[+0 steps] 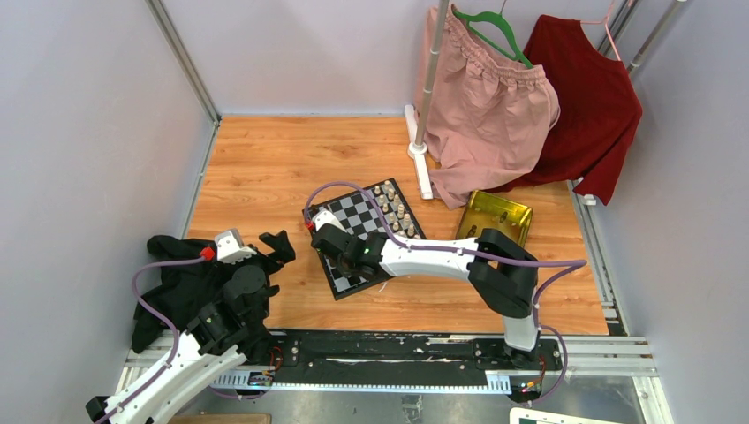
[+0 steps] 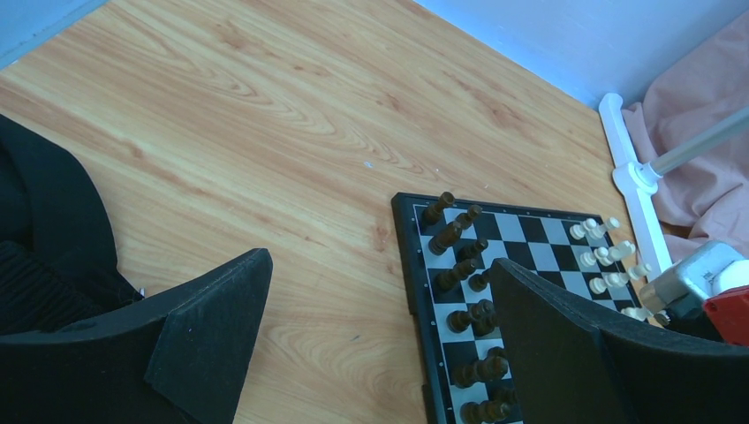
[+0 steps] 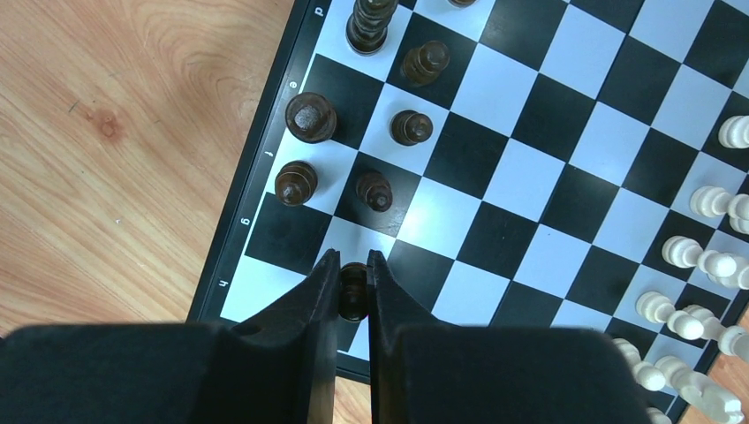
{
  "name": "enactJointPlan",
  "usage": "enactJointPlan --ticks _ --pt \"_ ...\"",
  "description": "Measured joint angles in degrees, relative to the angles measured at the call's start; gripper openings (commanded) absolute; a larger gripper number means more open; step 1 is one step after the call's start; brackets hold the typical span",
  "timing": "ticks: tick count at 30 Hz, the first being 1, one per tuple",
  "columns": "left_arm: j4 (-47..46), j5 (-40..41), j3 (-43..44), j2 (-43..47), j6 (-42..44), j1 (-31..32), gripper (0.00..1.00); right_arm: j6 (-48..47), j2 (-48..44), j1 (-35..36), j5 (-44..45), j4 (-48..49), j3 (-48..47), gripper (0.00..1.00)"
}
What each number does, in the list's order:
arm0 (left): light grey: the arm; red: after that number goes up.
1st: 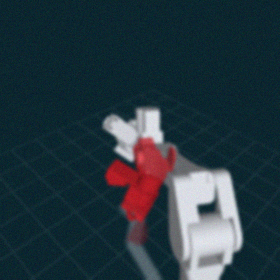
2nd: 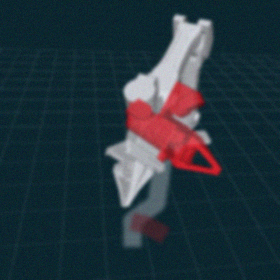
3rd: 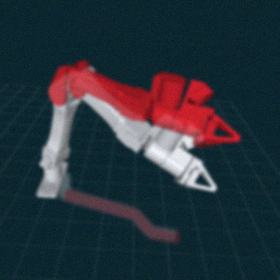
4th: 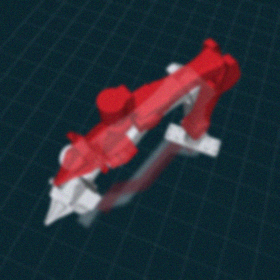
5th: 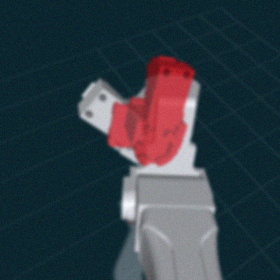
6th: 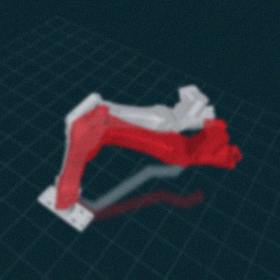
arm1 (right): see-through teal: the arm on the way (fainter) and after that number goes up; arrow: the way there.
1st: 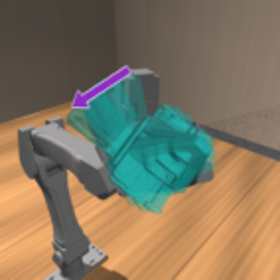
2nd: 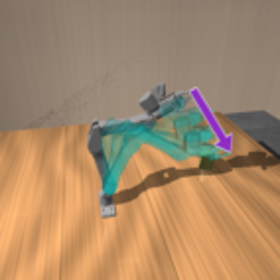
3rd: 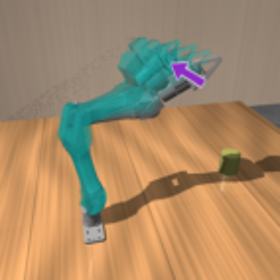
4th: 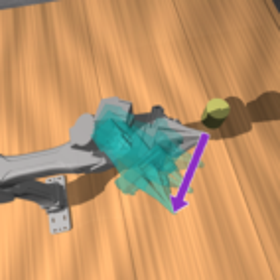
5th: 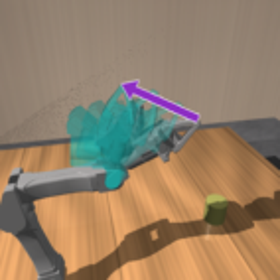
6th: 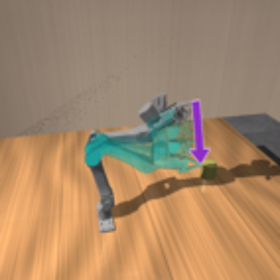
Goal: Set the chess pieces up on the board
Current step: Place the chess piece on the chessboard.
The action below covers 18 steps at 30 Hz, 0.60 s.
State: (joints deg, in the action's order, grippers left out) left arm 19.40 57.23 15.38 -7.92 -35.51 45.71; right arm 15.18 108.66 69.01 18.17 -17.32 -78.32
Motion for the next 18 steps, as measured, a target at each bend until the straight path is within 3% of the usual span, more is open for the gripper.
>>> enactJointPlan --ticks 18 --pt "0.0 0.0 0.0 0.0 0.0 0.0 1.0 0.0 1.4 0.1 -0.8 1.3 0.7 0.0"
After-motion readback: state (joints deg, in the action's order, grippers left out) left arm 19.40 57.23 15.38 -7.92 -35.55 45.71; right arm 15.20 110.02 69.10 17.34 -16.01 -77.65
